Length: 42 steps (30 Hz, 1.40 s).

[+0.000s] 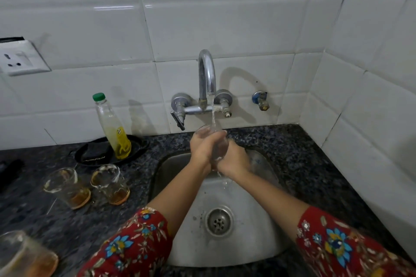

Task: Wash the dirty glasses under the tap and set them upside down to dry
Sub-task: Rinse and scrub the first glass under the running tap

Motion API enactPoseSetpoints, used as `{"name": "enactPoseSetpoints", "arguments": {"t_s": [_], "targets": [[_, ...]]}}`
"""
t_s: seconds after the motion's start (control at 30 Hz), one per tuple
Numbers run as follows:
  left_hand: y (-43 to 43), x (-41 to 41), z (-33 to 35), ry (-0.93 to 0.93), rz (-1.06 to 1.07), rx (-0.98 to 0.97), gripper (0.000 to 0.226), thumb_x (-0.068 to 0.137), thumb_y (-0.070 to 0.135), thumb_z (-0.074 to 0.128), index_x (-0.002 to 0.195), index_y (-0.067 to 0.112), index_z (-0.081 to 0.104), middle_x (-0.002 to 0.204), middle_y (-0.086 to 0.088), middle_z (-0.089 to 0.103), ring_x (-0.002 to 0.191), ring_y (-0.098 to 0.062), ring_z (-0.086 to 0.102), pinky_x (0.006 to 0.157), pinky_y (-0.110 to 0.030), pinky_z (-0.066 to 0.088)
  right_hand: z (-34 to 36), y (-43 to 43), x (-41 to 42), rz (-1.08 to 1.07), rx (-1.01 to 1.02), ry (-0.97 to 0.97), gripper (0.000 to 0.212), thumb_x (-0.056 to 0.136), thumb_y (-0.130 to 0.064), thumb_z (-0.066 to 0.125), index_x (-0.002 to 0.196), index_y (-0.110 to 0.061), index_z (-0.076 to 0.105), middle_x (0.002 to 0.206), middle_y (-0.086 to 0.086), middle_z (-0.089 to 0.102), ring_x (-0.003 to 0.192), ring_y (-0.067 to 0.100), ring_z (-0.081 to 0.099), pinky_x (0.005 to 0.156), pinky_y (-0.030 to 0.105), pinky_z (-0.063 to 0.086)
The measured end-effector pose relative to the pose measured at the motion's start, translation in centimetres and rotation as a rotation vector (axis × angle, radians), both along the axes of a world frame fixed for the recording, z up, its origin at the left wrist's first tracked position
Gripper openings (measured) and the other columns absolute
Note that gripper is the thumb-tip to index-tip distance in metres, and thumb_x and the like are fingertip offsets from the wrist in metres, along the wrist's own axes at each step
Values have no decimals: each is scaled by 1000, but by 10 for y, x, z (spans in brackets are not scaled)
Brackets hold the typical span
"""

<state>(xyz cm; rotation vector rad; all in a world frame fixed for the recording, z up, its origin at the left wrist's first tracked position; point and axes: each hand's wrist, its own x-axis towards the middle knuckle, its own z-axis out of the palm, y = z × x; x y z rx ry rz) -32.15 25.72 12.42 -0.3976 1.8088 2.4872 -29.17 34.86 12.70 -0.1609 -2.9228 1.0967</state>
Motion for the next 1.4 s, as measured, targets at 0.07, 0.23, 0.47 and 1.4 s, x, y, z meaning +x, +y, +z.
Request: {"name": "enactPoseSetpoints", "arguments": {"t_s": [0.07, 0.23, 0.47, 1.4], "targets": [[-5, -3, 7, -30, -84, 24, 42, 69, 11, 82, 107, 1, 67, 97, -16, 71, 81, -25, 70, 74, -35, 59, 1, 2, -1, 93, -238, -64, 24, 68, -27, 71, 88, -17, 64, 77, -1, 67, 67, 14, 62, 58, 28, 51], [-30, 0, -1, 59, -455, 424, 47, 74, 30, 74, 111, 6, 57, 96, -8, 66, 89, -22, 65, 78, -37, 55, 17, 32, 4, 412, -1040, -706, 20, 76, -9, 59, 94, -1, 64, 76, 11, 70, 58, 17, 65, 53, 21, 54], [-16, 2, -4, -21, -100, 154, 38, 69, 25, 80, 100, 8, 68, 92, -11, 69, 83, -26, 67, 82, -44, 57, 1, 8, 9, 161, -643, -218, 38, 69, -7, 75, 104, -7, 60, 84, 7, 67, 67, 18, 65, 57, 28, 55], [-13, 17, 0, -153, -167, 111, 48, 68, 26, 84, 108, 3, 69, 102, -15, 72, 84, -26, 70, 70, -31, 56, -15, 26, 29, 181, -182, 92, 65, 63, -40, 79, 116, -23, 45, 102, -6, 66, 88, 12, 66, 75, 31, 57]]}}
